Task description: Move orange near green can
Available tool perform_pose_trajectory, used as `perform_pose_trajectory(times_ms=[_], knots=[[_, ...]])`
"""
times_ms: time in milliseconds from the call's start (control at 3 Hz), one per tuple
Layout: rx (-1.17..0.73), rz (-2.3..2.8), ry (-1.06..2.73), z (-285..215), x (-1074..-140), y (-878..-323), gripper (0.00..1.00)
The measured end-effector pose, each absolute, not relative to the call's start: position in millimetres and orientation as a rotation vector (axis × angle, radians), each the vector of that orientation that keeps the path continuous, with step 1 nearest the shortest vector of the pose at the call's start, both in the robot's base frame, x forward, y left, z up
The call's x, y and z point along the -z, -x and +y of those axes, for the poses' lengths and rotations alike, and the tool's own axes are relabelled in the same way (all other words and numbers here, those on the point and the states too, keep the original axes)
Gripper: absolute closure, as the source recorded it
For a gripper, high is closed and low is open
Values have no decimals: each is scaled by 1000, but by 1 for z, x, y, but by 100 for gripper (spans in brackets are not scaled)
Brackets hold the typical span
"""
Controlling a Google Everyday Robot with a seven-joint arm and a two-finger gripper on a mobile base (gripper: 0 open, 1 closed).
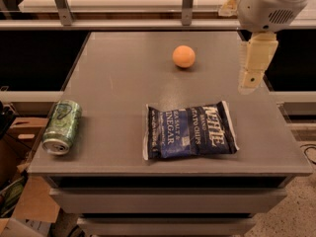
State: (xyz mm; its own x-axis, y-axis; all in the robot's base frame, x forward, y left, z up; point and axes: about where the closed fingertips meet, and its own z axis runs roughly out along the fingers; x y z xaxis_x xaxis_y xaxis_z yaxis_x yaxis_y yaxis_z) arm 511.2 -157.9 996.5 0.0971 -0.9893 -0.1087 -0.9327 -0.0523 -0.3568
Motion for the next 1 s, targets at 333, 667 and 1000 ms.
perform_pose_trajectory(times_ms=[333, 667, 1000], knots=[[237, 1894, 2020, -159, -995, -513, 0], [203, 1892, 1942, -161, -985, -538, 0], [120, 1866, 1849, -157, -972, -585, 0]])
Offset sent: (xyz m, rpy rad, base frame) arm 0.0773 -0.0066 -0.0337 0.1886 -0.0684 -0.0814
